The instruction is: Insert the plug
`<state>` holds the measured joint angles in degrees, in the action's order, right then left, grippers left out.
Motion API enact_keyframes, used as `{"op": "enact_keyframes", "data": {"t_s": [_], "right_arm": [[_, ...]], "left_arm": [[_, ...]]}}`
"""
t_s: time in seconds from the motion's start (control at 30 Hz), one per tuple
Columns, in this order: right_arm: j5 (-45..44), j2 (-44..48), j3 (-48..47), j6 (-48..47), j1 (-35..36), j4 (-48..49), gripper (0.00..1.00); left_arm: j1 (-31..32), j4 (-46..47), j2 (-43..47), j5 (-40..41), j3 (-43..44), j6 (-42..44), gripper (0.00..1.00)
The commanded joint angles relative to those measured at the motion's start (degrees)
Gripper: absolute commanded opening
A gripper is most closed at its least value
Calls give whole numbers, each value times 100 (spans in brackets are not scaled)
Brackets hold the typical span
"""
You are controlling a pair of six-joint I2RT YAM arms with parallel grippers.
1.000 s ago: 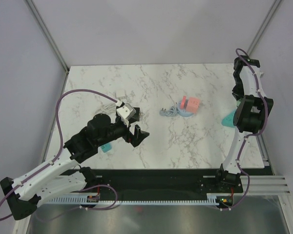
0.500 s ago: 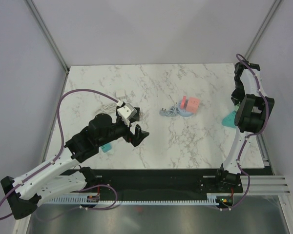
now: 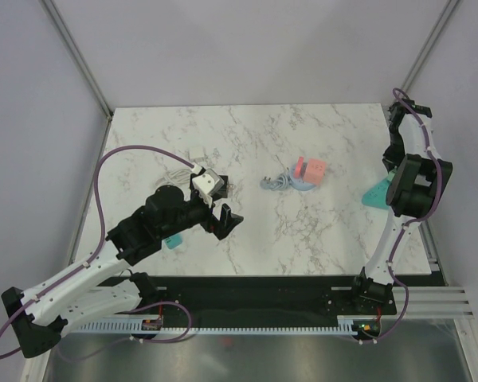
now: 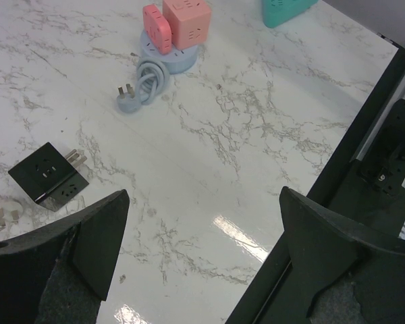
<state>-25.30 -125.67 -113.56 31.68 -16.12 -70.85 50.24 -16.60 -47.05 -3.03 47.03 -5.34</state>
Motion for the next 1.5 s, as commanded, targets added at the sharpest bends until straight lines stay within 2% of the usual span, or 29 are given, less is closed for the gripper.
{"op": "enact_keyframes", "data": {"t_s": [0.0,0.33,0.63,1.0,1.17,1.47], "right_arm": [[43,51,62,-74,-49,89,0],[271,174,404,-75,-137,300,0],[596,192,334,-57,-225,317,0],[368,332,703,92,-278,274,0],[96,359,589,136,-286,142,0],[359,165,194,224,-383,-131,0]], "left_arm": [[30,69,-6,127,79,200,100],[21,69,20,109,79,209,100],[21,69,38,144,61,227,100],[21,60,47,171,70,236,100],[21,60,73,171,70,236,100],[21,61,108,188,79,236,100]]}}
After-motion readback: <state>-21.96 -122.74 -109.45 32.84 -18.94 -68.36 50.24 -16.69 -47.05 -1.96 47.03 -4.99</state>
